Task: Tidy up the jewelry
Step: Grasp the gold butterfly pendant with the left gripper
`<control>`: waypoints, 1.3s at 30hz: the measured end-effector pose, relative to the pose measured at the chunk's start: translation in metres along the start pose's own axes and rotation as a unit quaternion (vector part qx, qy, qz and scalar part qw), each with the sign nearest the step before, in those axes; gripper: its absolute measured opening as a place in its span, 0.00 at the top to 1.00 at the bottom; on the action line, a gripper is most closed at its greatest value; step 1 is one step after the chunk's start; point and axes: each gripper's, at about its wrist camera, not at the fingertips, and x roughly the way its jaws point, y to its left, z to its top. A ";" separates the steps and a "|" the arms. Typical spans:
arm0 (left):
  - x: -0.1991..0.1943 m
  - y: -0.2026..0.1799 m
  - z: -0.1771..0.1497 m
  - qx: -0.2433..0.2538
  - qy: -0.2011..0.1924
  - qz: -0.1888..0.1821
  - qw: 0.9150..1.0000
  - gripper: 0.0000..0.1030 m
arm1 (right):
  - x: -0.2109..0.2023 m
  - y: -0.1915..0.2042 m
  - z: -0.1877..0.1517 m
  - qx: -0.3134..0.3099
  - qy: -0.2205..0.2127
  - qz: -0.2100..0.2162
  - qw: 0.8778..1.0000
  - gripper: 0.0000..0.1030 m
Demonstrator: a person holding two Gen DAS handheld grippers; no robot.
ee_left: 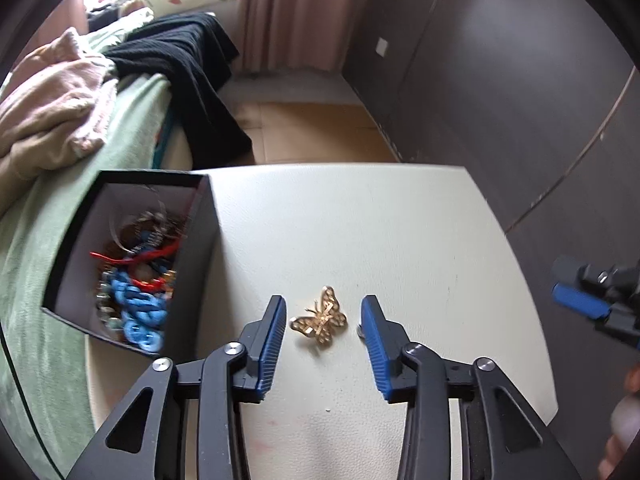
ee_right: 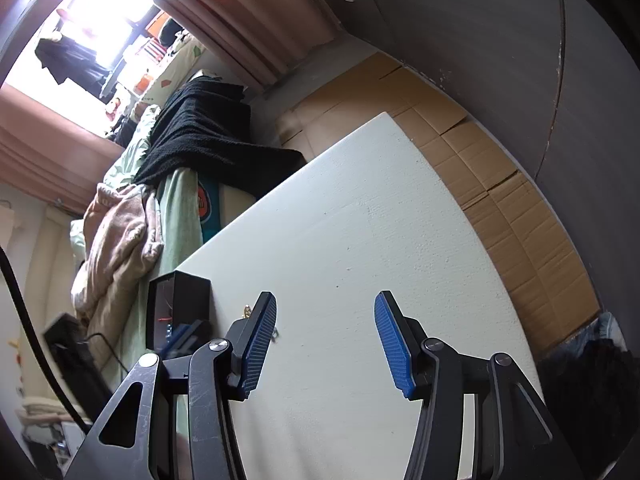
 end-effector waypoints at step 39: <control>-0.028 0.050 0.009 -0.076 -0.037 -0.028 0.996 0.84 | 0.053 0.047 -0.018 -0.078 0.047 -0.029 0.995 0.49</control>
